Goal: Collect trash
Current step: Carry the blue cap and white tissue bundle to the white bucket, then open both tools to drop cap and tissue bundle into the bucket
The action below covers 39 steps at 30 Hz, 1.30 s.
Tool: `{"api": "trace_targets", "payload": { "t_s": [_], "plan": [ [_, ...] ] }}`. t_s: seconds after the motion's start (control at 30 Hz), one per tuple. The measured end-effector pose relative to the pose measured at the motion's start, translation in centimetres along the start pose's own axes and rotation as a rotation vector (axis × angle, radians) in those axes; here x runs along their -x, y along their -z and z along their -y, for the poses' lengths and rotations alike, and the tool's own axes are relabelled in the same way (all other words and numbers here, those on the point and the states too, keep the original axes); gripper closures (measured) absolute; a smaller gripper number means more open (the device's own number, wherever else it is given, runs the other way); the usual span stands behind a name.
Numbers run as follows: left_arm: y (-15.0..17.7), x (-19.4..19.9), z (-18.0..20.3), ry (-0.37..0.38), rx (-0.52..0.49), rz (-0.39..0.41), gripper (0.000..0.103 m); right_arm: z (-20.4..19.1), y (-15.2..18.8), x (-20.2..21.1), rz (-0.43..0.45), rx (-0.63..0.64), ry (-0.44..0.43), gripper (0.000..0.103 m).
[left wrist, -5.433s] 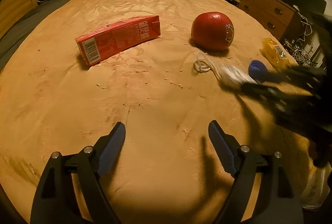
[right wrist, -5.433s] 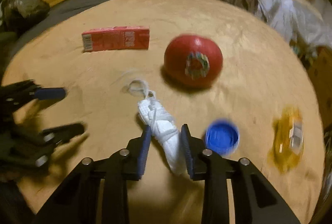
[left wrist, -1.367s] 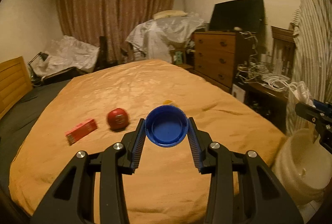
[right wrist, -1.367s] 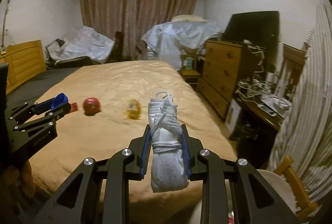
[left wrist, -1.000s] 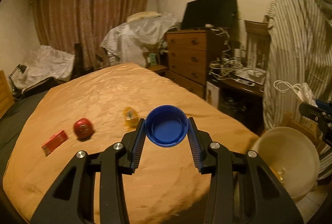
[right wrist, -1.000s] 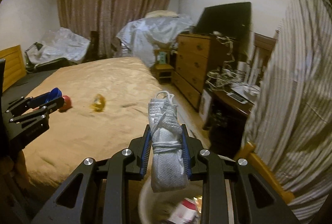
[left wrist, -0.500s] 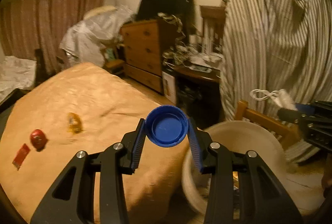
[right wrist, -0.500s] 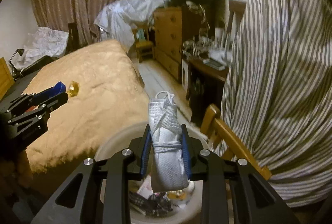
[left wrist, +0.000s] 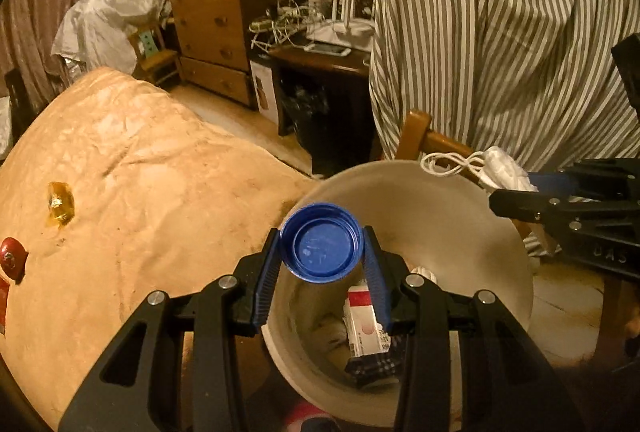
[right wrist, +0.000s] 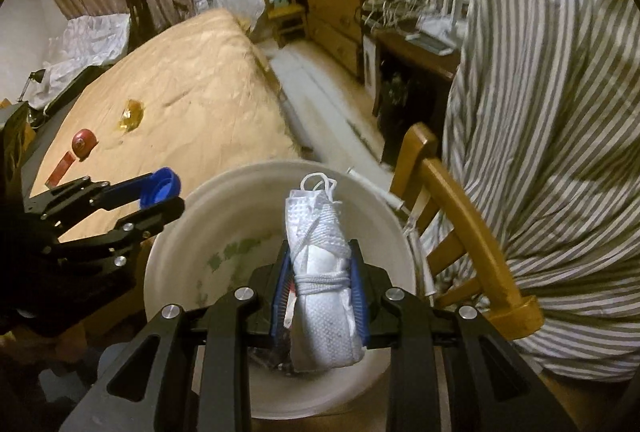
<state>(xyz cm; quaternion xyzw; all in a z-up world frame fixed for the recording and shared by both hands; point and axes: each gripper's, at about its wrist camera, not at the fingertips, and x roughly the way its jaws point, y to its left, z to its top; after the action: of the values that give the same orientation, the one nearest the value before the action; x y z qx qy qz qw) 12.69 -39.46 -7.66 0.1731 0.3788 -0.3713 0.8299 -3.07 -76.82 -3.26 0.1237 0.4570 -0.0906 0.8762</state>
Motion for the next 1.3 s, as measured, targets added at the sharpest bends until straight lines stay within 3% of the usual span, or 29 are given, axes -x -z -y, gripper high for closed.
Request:
{"api": "trace_targets", "payload": {
  "t_s": [0.23,1.0,1.03,1.07,1.1,1.3],
  "plan": [
    [-0.2,-0.8,0.5,0.018,-0.020,-0.033,0.064,0.0,-0.1,-1.5,-0.044,-0.012,-0.010,0.075],
    [0.1,-1.5,0.7,0.016,-0.026,-0.056,0.064,0.7,0.2,-1.8,-0.041,-0.022,-0.021,0.075],
    [0.1,-1.5,0.7,0.011,-0.031,-0.054,0.062,0.7,0.2,-1.8,-0.043,-0.022,-0.027,0.072],
    [0.1,-1.7,0.7,0.007,-0.036,-0.057,0.047,0.7,0.2,-1.9,-0.042,-0.024,-0.029,0.062],
    [0.2,-1.7,0.7,0.003,-0.038,-0.053,0.031,0.8,0.1,-1.8,-0.037,-0.028,-0.028,0.058],
    [0.4,-2.0,0.1,-0.021,-0.024,-0.042,0.028,1.0,0.1,-1.9,-0.026,-0.041,-0.039,0.056]
  ]
}}
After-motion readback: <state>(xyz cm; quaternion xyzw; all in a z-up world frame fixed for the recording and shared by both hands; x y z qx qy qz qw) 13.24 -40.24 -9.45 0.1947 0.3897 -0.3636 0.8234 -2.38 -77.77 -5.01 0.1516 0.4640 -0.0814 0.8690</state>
